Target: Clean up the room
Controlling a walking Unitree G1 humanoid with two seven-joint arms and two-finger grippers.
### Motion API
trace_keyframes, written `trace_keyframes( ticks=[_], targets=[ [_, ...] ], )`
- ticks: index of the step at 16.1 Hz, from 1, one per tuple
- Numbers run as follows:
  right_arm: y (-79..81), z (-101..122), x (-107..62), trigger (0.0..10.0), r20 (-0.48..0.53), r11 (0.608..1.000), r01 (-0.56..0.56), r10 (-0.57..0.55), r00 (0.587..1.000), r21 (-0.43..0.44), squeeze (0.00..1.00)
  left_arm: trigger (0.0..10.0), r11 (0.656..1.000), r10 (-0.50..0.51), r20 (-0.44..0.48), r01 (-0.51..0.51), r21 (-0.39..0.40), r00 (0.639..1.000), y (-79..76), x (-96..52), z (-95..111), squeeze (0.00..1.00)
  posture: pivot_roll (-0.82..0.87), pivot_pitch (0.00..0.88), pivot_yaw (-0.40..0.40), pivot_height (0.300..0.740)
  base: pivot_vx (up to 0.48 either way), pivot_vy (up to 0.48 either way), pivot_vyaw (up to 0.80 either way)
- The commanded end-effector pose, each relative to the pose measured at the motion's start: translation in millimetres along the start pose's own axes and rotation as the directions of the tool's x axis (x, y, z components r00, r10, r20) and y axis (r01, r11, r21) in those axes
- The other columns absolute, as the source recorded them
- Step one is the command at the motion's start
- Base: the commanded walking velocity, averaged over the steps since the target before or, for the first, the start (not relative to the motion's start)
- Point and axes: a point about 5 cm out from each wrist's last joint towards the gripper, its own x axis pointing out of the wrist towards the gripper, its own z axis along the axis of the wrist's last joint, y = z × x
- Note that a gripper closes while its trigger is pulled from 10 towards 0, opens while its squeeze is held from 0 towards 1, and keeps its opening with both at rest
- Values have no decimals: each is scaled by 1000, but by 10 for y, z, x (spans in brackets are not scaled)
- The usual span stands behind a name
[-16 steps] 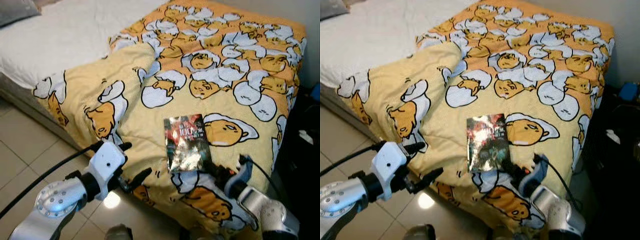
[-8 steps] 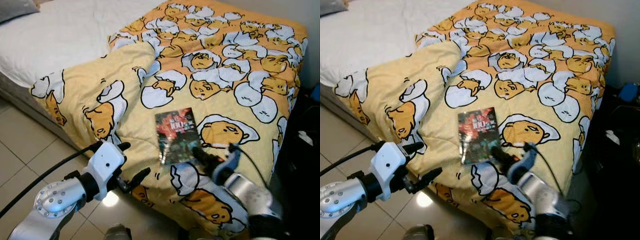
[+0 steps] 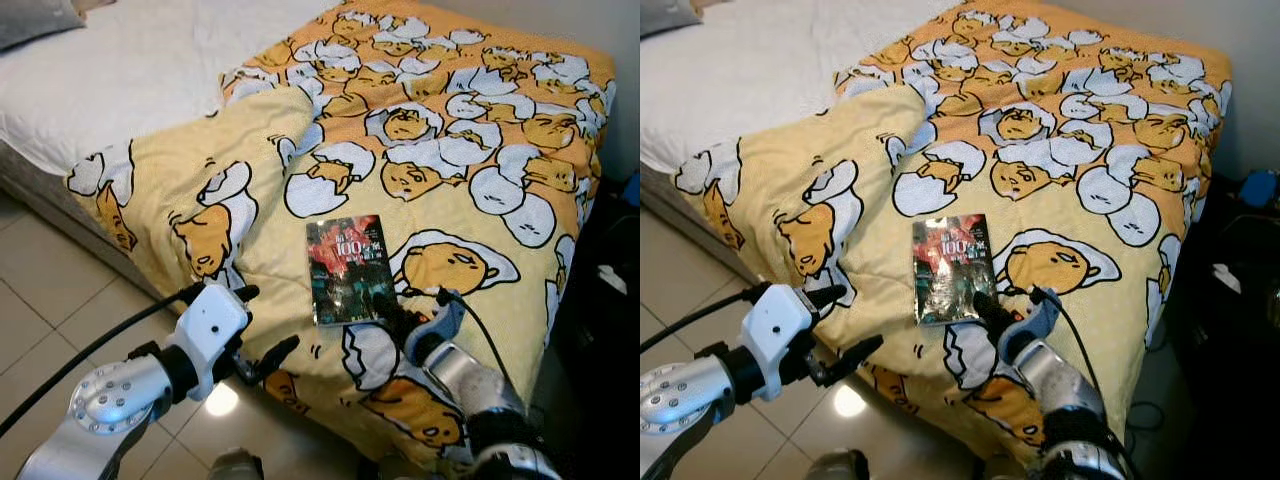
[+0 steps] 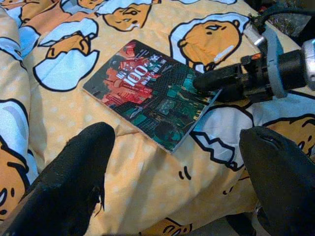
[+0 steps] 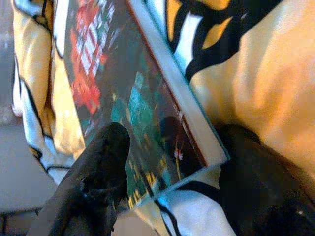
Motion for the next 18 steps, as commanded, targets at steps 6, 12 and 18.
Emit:
trace_keyframes(
  ticks=[6, 12, 18],
  targets=[
    [260, 84, 148, 10000, 106, 979, -145, 130, 986, 141, 0, 10000, 1000, -1, -9, 1, 8, 1000, -21, -10, -11, 478, 177, 123, -25, 740, 0, 0, 0],
    [396, 14, 190, 3608, 49, 959, -250, 245, 968, 135, 0, 10000, 1000, 1, -16, -1, 8, 1000, -13, -34, -23, 478, 178, 125, -27, 740, 0, 0, 0],
    [344, -87, 234, 0, 20, 985, -156, 155, 988, 74, 0, 10000, 1000, -2, -21, 2, 12, 1000, -2, -41, -30, 482, 182, 125, -22, 740, 0, 0, 0]
  ],
)
